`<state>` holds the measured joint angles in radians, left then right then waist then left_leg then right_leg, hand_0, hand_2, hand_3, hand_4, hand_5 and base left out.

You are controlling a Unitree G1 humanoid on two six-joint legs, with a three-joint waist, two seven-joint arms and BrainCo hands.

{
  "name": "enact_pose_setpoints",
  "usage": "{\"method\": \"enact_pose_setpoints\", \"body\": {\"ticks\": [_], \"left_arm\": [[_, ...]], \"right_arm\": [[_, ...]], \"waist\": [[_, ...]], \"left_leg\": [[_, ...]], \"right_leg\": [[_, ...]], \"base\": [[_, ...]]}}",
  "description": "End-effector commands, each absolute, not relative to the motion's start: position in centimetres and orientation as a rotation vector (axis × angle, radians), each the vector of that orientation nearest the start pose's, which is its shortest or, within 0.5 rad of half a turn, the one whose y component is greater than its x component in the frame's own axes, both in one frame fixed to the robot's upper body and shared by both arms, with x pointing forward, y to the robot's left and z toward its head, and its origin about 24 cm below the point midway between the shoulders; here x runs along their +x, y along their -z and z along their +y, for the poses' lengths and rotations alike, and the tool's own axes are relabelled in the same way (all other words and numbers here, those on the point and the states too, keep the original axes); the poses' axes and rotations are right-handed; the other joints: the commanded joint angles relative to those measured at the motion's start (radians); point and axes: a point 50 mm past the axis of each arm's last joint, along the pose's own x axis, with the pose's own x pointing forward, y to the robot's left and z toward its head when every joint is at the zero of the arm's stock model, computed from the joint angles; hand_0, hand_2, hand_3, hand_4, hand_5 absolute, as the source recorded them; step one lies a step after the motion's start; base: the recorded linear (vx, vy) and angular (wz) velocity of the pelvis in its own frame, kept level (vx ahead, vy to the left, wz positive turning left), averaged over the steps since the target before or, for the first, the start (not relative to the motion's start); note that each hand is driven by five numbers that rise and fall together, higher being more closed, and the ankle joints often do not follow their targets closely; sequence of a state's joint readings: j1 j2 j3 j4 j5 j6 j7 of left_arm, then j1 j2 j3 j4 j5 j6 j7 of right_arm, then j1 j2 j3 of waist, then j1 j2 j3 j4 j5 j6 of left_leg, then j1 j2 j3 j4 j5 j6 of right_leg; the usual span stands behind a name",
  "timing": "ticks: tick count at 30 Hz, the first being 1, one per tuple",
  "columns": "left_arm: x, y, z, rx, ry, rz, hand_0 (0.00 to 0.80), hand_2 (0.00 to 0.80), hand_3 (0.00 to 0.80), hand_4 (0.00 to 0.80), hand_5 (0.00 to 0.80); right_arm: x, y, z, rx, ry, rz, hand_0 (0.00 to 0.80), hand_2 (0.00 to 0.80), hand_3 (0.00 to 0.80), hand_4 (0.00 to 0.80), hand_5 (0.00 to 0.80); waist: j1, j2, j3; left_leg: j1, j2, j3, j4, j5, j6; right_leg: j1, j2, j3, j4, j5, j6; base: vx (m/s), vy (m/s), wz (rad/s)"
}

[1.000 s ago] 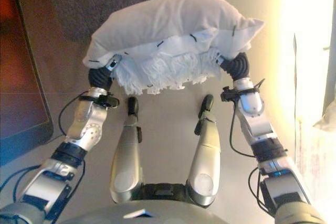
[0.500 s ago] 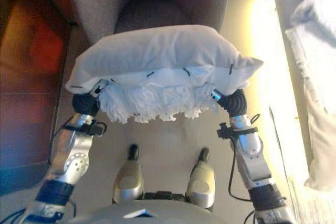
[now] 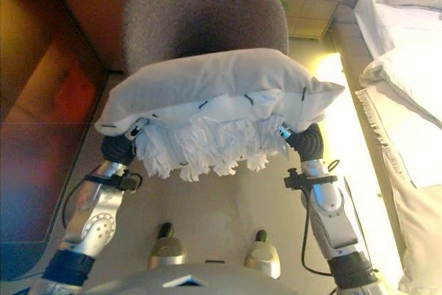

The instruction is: Pick up the cushion and take it to the sofa

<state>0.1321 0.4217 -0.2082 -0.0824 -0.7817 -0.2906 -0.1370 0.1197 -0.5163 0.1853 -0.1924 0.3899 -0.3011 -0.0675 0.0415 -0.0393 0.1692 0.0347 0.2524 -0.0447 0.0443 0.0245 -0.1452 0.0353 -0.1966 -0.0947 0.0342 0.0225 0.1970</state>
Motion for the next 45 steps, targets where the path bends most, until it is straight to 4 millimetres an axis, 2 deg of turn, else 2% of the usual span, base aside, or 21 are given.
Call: {"method": "enact_pose_setpoints", "body": {"ticks": [1,3,4,5,6,7,9,11,13,18,22,23,25,28,29,30,32,36,38,41,45], "left_arm": [[22.2,-10.5,16.9,-0.468,0.359,-0.379,0.800,0.800,0.800,0.800,0.800],[21.9,-10.3,17.0,-0.468,0.361,-0.366,0.800,0.800,0.800,0.800,0.800],[21.6,-10.1,17.1,-0.465,0.366,-0.356,0.800,0.800,0.800,0.800,0.800],[21.4,-10.0,17.1,-0.461,0.374,-0.354,0.800,0.800,0.800,0.800,0.800],[21.4,-9.9,17.1,-0.460,0.379,-0.354,0.800,0.800,0.800,0.800,0.800],[21.6,-9.8,17.0,-0.461,0.394,-0.352,0.800,0.800,0.800,0.800,0.800],[21.8,-9.7,16.7,-0.458,0.408,-0.346,0.800,0.800,0.800,0.800,0.800],[21.7,-9.8,16.6,-0.458,0.409,-0.338,0.800,0.800,0.800,0.800,0.800],[21.6,-9.6,16.7,-0.466,0.392,-0.332,0.800,0.800,0.800,0.800,0.800],[20.8,-9.1,17.6,-0.498,0.365,-0.310,0.800,0.800,0.800,0.800,0.800],[20.7,-9.3,17.9,-0.477,0.351,-0.326,0.800,0.800,0.800,0.800,0.800],[21.0,-9.6,18.2,-0.457,0.338,-0.339,0.800,0.800,0.800,0.800,0.800],[21.2,-10.4,18.5,-0.440,0.349,-0.371,0.800,0.800,0.800,0.800,0.800],[22.0,-10.6,18.0,-0.421,0.365,-0.363,0.800,0.800,0.800,0.800,0.800],[22.0,-10.6,18.0,-0.421,0.365,-0.363,0.800,0.800,0.800,0.800,0.800],[22.7,-10.5,17.6,-0.399,0.391,-0.360,0.800,0.800,0.800,0.800,0.800],[23.0,-10.7,17.0,-0.374,0.426,-0.369,0.800,0.800,0.800,0.800,0.800],[23.2,-10.5,16.6,-0.403,0.425,-0.342,0.800,0.800,0.800,0.800,0.800],[23.5,-10.2,16.0,-0.426,0.470,-0.328,0.800,0.800,0.800,0.800,0.800],[23.3,-9.9,16.0,-0.434,0.481,-0.322,0.800,0.800,0.800,0.800,0.800],[23.9,-10.1,15.5,-0.433,0.452,-0.330,0.800,0.800,0.800,0.800,0.800]], "right_arm": [[22.1,-13.8,-17.3,0.030,-0.292,-0.532,0.800,0.800,0.800,0.800,0.800],[21.9,-13.5,-17.7,0.033,-0.278,-0.520,0.800,0.800,0.800,0.800,0.800],[21.7,-13.3,-17.7,0.035,-0.260,-0.512,0.800,0.800,0.800,0.800,0.800],[21.6,-13.2,-17.6,0.034,-0.249,-0.513,0.800,0.800,0.800,0.800,0.800],[21.6,-13.1,-17.4,0.034,-0.243,-0.514,0.800,0.800,0.800,0.800,0.800],[21.7,-12.8,-17.1,0.033,-0.222,-0.516,0.800,0.800,0.800,0.800,0.800],[21.9,-12.5,-16.8,0.035,-0.200,-0.514,0.800,0.800,0.800,0.800,0.800],[22.0,-12.4,-16.5,0.036,-0.193,-0.507,0.800,0.800,0.800,0.800,0.800],[21.8,-12.1,-16.4,0.040,-0.202,-0.486,0.800,0.800,0.800,0.800,0.800],[20.9,-11.1,-17.3,0.052,-0.208,-0.433,0.800,0.800,0.800,0.800,0.800],[20.8,-10.8,-17.5,0.059,-0.227,-0.411,0.800,0.800,0.800,0.800,0.800],[21.2,-10.5,-17.2,0.070,-0.234,-0.395,0.800,0.800,0.800,0.800,0.800],[21.2,-11.0,-16.9,0.075,-0.251,-0.403,0.800,0.800,0.800,0.800,0.800],[21.2,-11.3,-15.9,0.058,-0.236,-0.432,0.800,0.800,0.800,0.800,0.800],[21.2,-11.3,-15.9,0.058,-0.236,-0.432,0.800,0.800,0.800,0.800,0.800],[21.5,-10.9,-15.6,0.082,-0.223,-0.427,0.800,0.800,0.800,0.800,0.800],[21.9,-10.4,-15.5,0.072,-0.214,-0.404,0.800,0.800,0.800,0.800,0.800],[21.7,-9.9,-16.1,0.068,-0.199,-0.384,0.800,0.800,0.800,0.800,0.800],[21.5,-9.9,-17.2,0.063,-0.170,-0.398,0.800,0.800,0.800,0.800,0.800],[21.7,-9.3,-18.1,0.063,-0.149,-0.375,0.800,0.800,0.800,0.800,0.800],[22.2,-9.5,-17.6,0.055,-0.205,-0.395,0.800,0.800,0.800,0.800,0.800]], "waist": [[-0.016,-0.064,0.002],[-0.010,-0.066,0.013],[0.011,-0.057,0.026],[0.021,-0.045,0.031],[0.026,-0.039,0.035],[0.044,-0.017,0.042],[0.065,-0.005,0.049],[0.089,0.012,0.058],[0.101,0.019,0.067],[0.116,0.009,0.058],[0.119,-0.006,0.036],[0.124,-0.025,0.020],[0.141,-0.051,-0.015],[0.134,-0.070,-0.049],[0.134,-0.070,-0.050],[0.125,-0.082,-0.063],[0.101,-0.080,-0.078],[0.030,-0.045,-0.065],[-0.026,-0.056,-0.037],[-0.042,-0.060,-0.019],[-0.063,-0.059,0.013]], "left_leg": [[-0.070,-0.059,0.038,0.286,-0.112,0.085],[-0.091,-0.101,0.032,0.317,-0.140,0.107],[-0.099,-0.179,0.015,0.288,-0.167,0.127],[-0.109,-0.193,0.013,0.250,-0.138,0.118],[-0.112,-0.195,0.012,0.217,-0.112,0.110],[-0.150,-0.181,0.005,0.122,-0.017,0.083],[-0.181,-0.178,-0.027,0.011,0.086,0.057],[-0.232,-0.175,-0.075,-0.067,0.172,0.045],[-0.274,-0.171,-0.102,-0.110,0.175,0.044],[-0.304,-0.120,-0.126,-0.132,0.152,0.027],[-0.292,-0.108,-0.081,-0.065,0.141,0.044],[-0.296,-0.133,-0.067,0.012,0.122,0.068],[-0.333,-0.188,-0.037,0.125,0.064,0.135],[-0.309,-0.246,-0.005,0.138,0.017,0.190],[-0.311,-0.246,-0.004,0.139,0.017,0.190],[-0.273,-0.277,-0.005,0.117,0.005,0.196],[-0.228,-0.306,0.032,0.109,-0.013,0.198],[-0.113,-0.314,0.025,0.096,-0.056,0.199],[-0.043,-0.365,-0.021,0.132,-0.163,0.202],[-0.006,-0.387,-0.048,0.193,-0.259,0.211],[0.025,-0.369,-0.013,0.313,-0.373,0.211]], "right_leg": [[0.011,0.041,0.013,0.053,-0.035,-0.096],[0.012,0.044,0.004,0.062,-0.038,-0.101],[0.012,0.051,-0.012,0.075,-0.045,-0.097],[0.010,0.070,-0.022,0.080,-0.055,-0.100],[0.013,0.080,-0.026,0.082,-0.063,-0.103],[0.030,0.121,-0.031,0.079,-0.083,-0.110],[0.065,0.161,-0.027,0.073,-0.110,-0.120],[0.097,0.215,0.010,0.096,-0.161,-0.141],[0.114,0.239,0.045,0.157,-0.226,-0.159],[0.172,0.207,0.041,0.245,-0.331,-0.152],[0.224,0.151,0.027,0.311,-0.354,-0.110],[0.245,0.108,0.019,0.376,-0.302,-0.076],[0.272,0.080,0.031,0.410,-0.193,-0.043],[0.182,0.124,0.082,0.480,-0.053,-0.021],[0.181,0.124,0.082,0.481,-0.053,-0.021],[0.137,0.138,0.061,0.435,-0.014,-0.017],[0.084,0.108,-0.015,0.318,-0.015,-0.031],[-0.059,0.087,-0.033,0.208,-0.019,-0.077],[-0.196,-0.016,0.012,0.030,0.155,-0.044],[-0.231,-0.088,0.024,-0.121,0.277,-0.003],[-0.281,-0.142,0.009,-0.121,0.311,-0.010]], "base": [[0.033,-0.187,-0.12],[0.088,-0.156,0.04],[0.148,-0.132,0.08],[0.152,-0.122,0.14],[0.193,-0.088,0.06],[0.272,-0.085,-0.23],[0.404,-0.068,-0.04],[0.588,-0.022,0.20],[0.612,0.033,0.32],[0.801,0.136,0.04],[0.778,0.230,-0.68],[0.836,0.289,-0.50],[0.820,0.236,-0.56],[0.592,0.103,-0.12],[0.551,0.067,0.14],[0.466,0.059,0.14],[0.557,0.072,0.08],[0.524,-0.001,0.05],[0.654,-0.209,0.54],[0.614,-0.267,0.55],[0.553,-0.249,0.42]]}}
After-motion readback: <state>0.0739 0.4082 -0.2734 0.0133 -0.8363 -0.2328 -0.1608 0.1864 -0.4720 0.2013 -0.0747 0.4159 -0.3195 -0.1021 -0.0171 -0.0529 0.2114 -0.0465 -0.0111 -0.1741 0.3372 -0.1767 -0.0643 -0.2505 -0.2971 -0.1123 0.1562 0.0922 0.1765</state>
